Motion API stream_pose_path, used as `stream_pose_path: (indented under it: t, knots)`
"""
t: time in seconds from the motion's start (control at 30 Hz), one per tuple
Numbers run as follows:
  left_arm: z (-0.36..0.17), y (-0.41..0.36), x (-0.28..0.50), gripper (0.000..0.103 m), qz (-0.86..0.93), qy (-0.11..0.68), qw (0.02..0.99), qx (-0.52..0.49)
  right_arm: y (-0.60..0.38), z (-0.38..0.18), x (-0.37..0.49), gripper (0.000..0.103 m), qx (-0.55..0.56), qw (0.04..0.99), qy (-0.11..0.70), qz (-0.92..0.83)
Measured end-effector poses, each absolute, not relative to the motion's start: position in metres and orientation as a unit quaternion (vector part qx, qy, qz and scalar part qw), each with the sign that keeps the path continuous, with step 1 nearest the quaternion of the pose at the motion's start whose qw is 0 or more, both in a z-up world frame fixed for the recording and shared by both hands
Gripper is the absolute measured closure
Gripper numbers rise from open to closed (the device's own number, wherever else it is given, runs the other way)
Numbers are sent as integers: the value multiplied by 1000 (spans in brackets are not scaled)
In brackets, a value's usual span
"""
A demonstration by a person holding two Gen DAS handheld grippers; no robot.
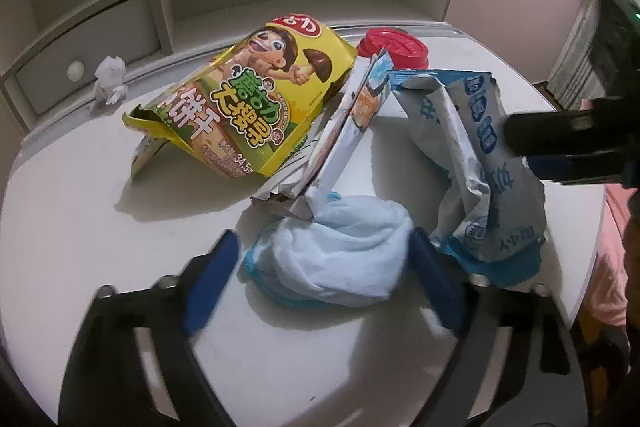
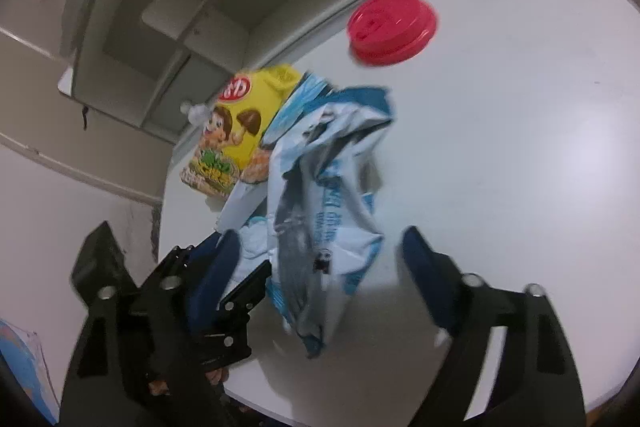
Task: Collect trash
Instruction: 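Grasp the light blue cloth with left tool while right tool grasps the blue-white wrapper, then carry both items over the bin and open both tools to drop them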
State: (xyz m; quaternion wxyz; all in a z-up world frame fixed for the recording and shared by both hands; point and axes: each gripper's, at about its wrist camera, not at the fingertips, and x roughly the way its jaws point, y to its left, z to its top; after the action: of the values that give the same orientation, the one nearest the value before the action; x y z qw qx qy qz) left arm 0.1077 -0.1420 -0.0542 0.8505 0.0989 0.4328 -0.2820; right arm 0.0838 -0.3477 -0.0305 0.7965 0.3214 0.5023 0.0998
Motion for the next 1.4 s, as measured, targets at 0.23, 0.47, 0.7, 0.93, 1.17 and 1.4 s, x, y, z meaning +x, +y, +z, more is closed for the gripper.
stream_pose_path:
  t: [0.23, 0.47, 0.7, 0.93, 1.17, 1.4]
  knots:
    - [-52, -128, 100, 83, -305, 447, 839, 53, -347, -33, 76, 85, 308, 802, 502, 100]
    - [-33, -122, 76, 84, -302, 434, 847, 54, -372, -11, 35, 86, 295, 826, 472, 88]
    - [-6, -163, 45, 84, -341, 404, 845, 77, -433, 8, -31, 86, 285, 855, 433, 27]
    - [7, -285, -10, 84, -452, 354, 810, 118, -538, 18, -155, 86, 279, 877, 371, -120]
    - [-5, -411, -93, 84, -576, 323, 736, 148, -625, -12, -280, 86, 280, 849, 350, -281]
    - [-72, -515, -168, 84, -641, 332, 661, 207, -678, -112, -348, 86, 308, 785, 407, -352]
